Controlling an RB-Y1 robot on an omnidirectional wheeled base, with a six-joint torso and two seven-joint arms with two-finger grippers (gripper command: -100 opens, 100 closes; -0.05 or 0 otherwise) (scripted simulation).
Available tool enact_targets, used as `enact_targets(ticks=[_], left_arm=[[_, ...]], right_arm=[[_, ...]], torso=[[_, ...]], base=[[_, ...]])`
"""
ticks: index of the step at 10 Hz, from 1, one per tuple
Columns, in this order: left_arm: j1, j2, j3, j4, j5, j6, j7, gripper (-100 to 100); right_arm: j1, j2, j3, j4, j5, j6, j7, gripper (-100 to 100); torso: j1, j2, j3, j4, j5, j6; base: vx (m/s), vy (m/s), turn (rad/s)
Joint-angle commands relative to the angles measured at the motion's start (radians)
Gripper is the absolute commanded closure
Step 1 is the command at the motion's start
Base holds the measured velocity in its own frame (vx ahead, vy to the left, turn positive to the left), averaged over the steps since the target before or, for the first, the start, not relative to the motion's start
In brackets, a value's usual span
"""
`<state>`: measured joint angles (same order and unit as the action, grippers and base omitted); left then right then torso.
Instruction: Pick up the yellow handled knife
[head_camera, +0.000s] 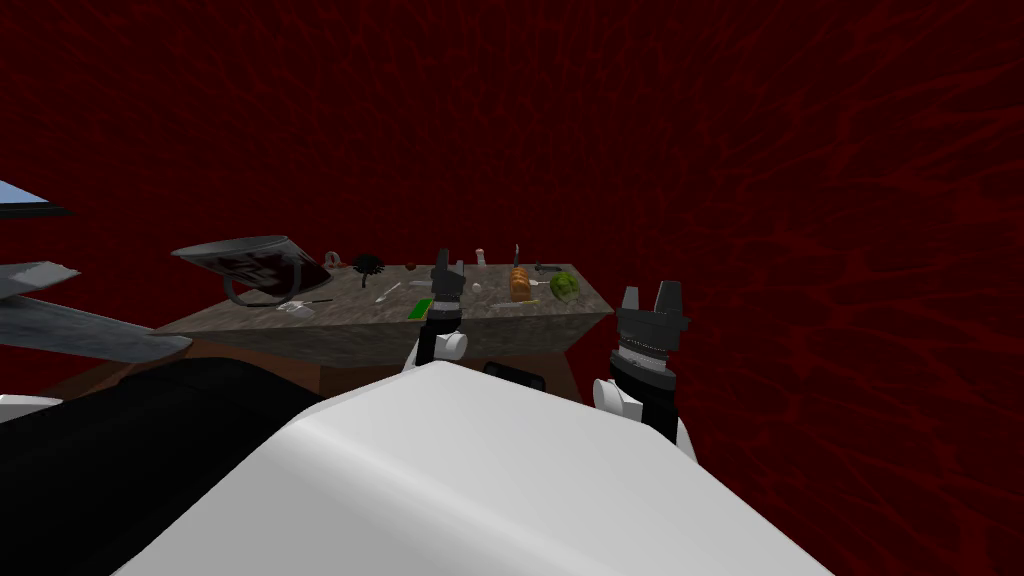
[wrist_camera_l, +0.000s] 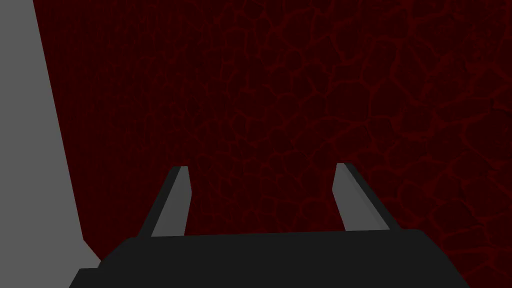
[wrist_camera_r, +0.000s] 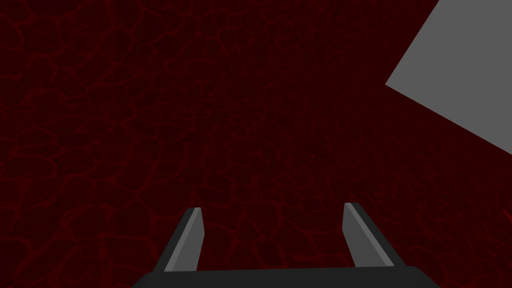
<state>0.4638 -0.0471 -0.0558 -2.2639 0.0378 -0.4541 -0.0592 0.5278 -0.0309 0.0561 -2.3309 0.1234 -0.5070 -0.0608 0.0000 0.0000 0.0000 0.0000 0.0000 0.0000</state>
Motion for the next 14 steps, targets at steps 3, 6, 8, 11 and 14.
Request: enact_targets(ticks=[3, 6, 8, 11, 14], left_arm=[[-0.038, 0.103, -0.012, 0.015, 0.032, 0.067, 0.045, -100], [-0.080, 0.162, -0.024, 0.032, 0.065, 0.140, 0.090, -100], [-0.105, 0.187, -0.031, 0.044, 0.085, 0.184, 0.118, -100], [-0.165, 0.232, -0.048, 0.073, 0.130, 0.273, 0.180, -100], [-0.199, 0.251, -0.057, 0.091, 0.154, 0.346, 0.214, -100]], right_arm=[[0.000, 0.000, 0.000, 0.000, 0.000, 0.000, 0.000, 0], [0.000, 0.000, 0.000, 0.000, 0.000, 0.000, 0.000, 0], [0.000, 0.000, 0.000, 0.000, 0.000, 0.000, 0.000, 0], [0.000, 0.000, 0.000, 0.000, 0.000, 0.000, 0.000, 0], [0.000, 0.000, 0.000, 0.000, 0.000, 0.000, 0.000, 0]], torso=[[0.003, 0.000, 0.000, 0.000, 0.001, 0.000], [0.005, 0.000, 0.000, 0.000, 0.001, 0.000], [0.004, 0.000, 0.000, 0.000, 0.001, 0.000], [0.003, 0.000, 0.000, 0.000, 0.001, 0.000], [0.004, 0.001, 0.000, 0.000, 0.001, 0.000]], base=[[-0.005, 0.040, -0.019], [-0.007, 0.067, -0.031], [-0.012, 0.051, -0.019], [-0.012, 0.045, -0.026], [-0.017, 0.051, -0.023]])
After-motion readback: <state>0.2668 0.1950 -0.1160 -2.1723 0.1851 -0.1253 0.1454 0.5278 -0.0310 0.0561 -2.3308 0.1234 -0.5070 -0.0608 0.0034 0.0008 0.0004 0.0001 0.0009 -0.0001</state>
